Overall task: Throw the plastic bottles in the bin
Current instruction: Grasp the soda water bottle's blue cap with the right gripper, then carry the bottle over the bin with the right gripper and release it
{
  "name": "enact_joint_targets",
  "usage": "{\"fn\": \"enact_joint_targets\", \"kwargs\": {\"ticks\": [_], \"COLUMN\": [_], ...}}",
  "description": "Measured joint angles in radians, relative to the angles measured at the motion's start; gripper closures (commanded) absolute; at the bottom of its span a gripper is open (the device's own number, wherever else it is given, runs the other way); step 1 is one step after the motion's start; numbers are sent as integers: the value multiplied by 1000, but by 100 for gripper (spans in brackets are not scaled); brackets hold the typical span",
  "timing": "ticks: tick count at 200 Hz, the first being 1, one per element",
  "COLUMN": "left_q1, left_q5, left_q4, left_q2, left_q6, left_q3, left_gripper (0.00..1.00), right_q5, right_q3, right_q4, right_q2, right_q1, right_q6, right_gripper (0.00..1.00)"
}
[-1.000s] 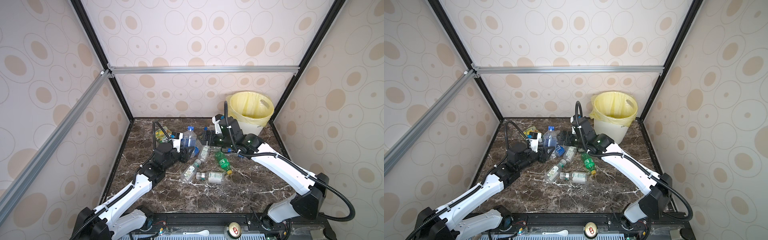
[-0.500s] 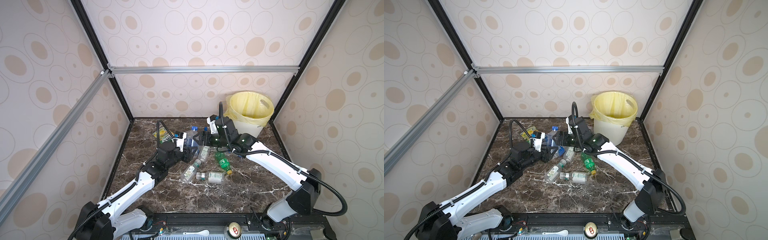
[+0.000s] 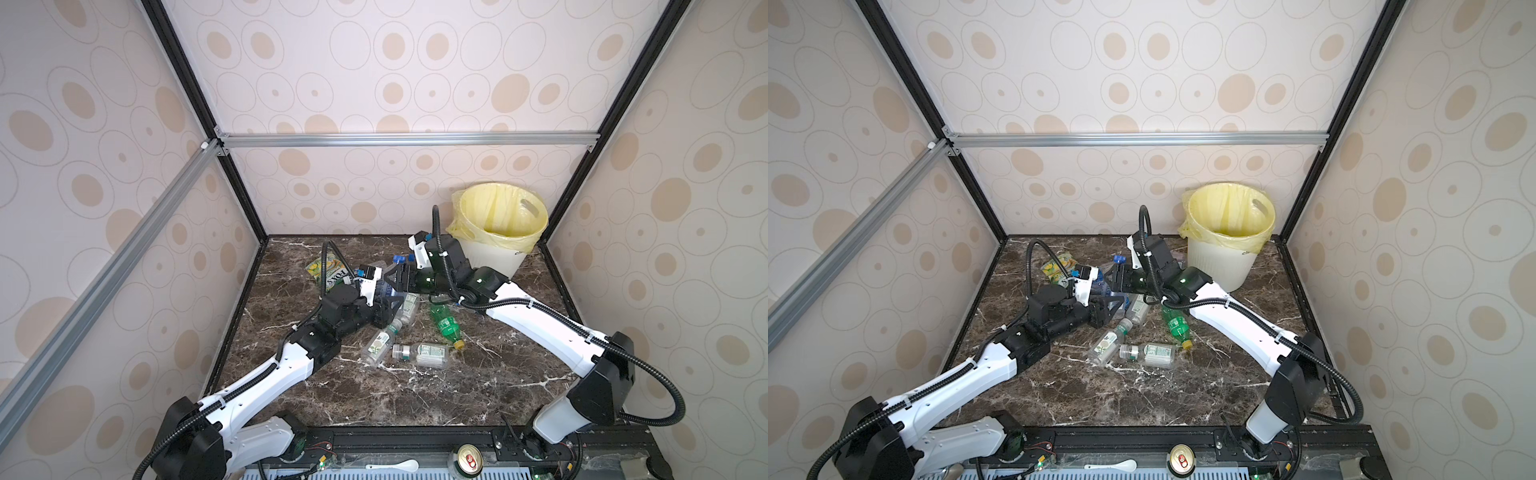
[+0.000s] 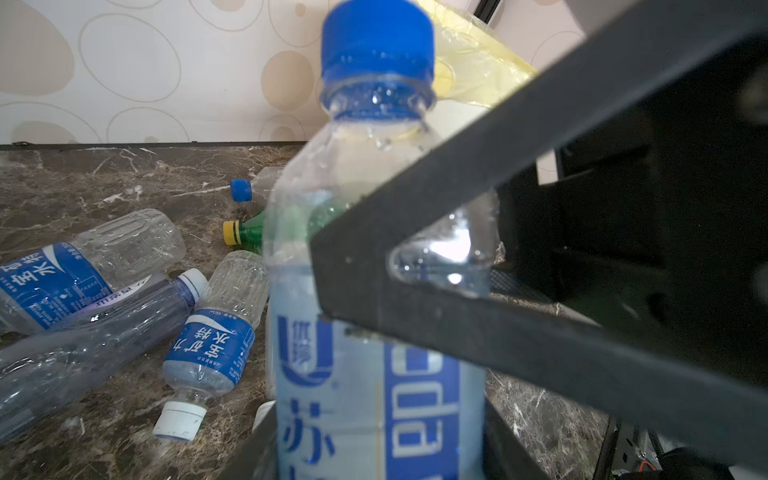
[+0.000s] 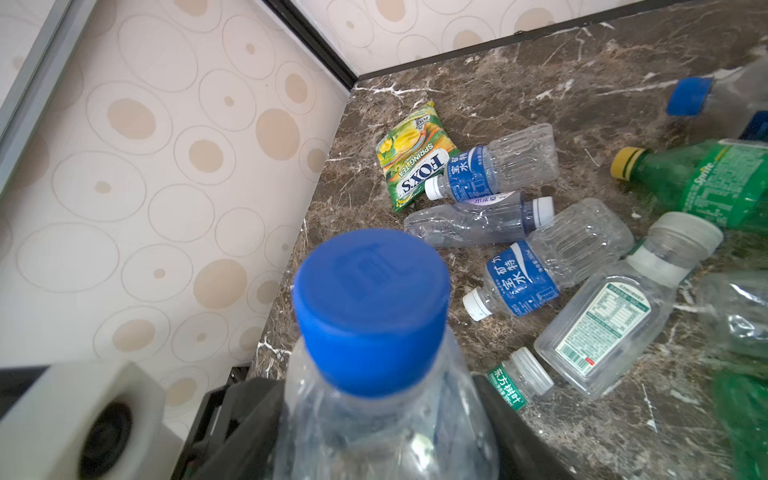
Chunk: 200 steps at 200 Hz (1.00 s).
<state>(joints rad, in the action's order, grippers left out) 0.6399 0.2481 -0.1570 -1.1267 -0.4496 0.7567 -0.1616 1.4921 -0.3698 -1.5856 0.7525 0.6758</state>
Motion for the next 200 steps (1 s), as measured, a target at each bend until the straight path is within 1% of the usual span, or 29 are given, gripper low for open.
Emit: {"fn": "enact_joint_targets", "kwargs": {"ticks": [22, 33, 72, 97, 108, 131, 150, 176, 200], "left_q1": [1, 2, 8, 8, 8, 9, 13, 32, 61], "left_q5": [-4, -5, -19, -34, -40, -48, -58, -91, -116], "left_q4": [1, 2, 27, 48, 64, 92, 106, 141, 155], "left_q2": [-2, -2, -2, -2, -2, -5, -32, -121, -204], "left_q6": [0, 2, 30, 54, 66, 88, 108, 158, 211], "left_q3": [3, 5, 50, 87, 101, 135, 192, 326, 444], "left_gripper": [41, 37, 25, 11, 1, 1, 1, 1, 1], "right_q5": [4, 7, 62, 97, 118, 172, 219, 298, 381], "right_q3": [0, 0, 0, 17, 35, 90, 147, 249, 317], "right_q4": [-1, -2, -29, -67, -86, -127, -160, -195, -192], "right_q2": [0, 2, 27, 37, 39, 52, 71, 97, 127], "right_q1": [0, 0, -8, -34, -49, -87, -126, -185, -221], "right_q6": [-2, -6, -37, -67, -85, -136, -182, -254, -328], "right_gripper": [51, 54, 56, 56, 56, 56, 56, 56, 56]}}
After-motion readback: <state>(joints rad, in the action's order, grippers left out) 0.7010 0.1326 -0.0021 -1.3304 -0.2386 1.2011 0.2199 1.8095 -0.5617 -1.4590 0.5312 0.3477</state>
